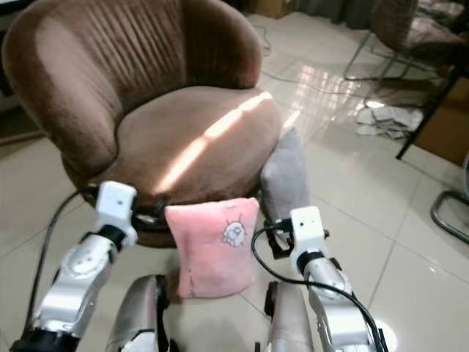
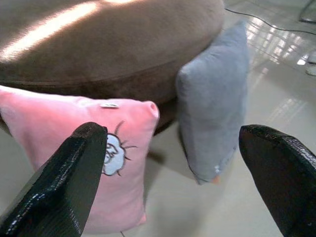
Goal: Move the pillow to the sofa from floor
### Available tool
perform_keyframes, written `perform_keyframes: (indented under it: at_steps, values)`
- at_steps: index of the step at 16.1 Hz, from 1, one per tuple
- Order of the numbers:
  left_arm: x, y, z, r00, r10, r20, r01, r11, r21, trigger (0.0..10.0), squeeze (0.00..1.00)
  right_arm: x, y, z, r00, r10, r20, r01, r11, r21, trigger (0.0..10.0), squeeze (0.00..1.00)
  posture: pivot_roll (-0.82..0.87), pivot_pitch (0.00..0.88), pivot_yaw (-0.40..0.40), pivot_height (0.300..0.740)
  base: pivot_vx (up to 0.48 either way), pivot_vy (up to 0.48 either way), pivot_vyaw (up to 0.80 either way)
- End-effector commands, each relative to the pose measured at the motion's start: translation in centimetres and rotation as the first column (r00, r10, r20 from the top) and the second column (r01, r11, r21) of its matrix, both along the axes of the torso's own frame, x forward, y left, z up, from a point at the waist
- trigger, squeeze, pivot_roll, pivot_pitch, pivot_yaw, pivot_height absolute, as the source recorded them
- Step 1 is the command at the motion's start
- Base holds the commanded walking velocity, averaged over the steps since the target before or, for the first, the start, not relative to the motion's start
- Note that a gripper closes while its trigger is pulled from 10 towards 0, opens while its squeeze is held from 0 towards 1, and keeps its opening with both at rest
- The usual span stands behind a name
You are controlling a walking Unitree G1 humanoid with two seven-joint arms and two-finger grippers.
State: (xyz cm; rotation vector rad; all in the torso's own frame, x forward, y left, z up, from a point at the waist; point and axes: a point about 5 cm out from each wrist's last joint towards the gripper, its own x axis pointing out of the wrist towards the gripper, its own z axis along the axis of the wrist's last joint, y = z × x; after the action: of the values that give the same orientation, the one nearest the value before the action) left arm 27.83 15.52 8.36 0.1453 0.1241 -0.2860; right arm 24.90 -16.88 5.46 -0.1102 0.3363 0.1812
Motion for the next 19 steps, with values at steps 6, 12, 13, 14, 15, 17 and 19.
perform_keyframes:
  at_steps: [6,12,13,14,15,17,19]
  values:
    - [0.3,0.0,0.3,1.000,-0.019,-0.001,0.019,1.000,0.006,10.0,0.00,-0.4,-0.5,0.7,0.999,-0.040,0.002,0.040,0.999,0.003,10.0,0.00,-0.06,0.064,0.018,0.541,0.000,0.000,-0.47]
    - [0.1,0.3,0.7,1.000,-0.003,0.030,0.002,1.000,0.016,10.0,0.00,-0.4,-0.8,0.4,1.000,-0.010,-0.015,0.010,1.000,-0.001,10.0,0.00,-0.06,0.069,0.008,0.541,0.153,0.000,-0.50]
    - [0.1,0.3,0.7,1.000,-0.003,0.031,0.002,1.000,0.015,10.0,0.00,-0.4,-0.6,0.4,1.000,0.000,-0.013,0.000,1.000,0.003,10.0,0.00,-0.06,0.068,0.008,0.541,0.334,0.000,0.00]
    - [0.1,0.3,0.7,1.000,-0.004,0.031,0.003,1.000,0.016,10.0,0.00,-0.5,-0.3,0.5,1.000,0.020,-0.007,-0.020,1.000,-0.019,10.0,0.00,-0.06,0.066,0.008,0.541,0.296,0.000,0.00]
    - [0.0,0.2,0.8,0.999,-0.007,0.035,0.007,1.000,0.003,10.0,0.00,-0.6,0.2,0.4,0.998,0.068,-0.012,-0.069,0.996,-0.054,10.0,0.00,-0.06,0.065,0.007,0.541,0.000,0.000,0.74]
    - [-0.1,0.2,0.8,0.999,-0.011,0.031,0.011,1.000,0.008,10.0,0.00,-0.9,0.7,0.1,0.993,0.118,-0.030,-0.119,0.993,-0.029,10.0,0.00,-0.06,0.061,0.004,0.541,0.000,0.000,0.80]
    - [-0.2,0.2,0.7,1.000,-0.010,0.026,0.009,1.000,0.014,10.0,0.00,-1.1,0.6,-0.2,0.995,0.088,-0.040,-0.088,0.996,0.005,10.0,0.00,-0.05,0.058,0.003,0.541,0.000,0.000,0.40]
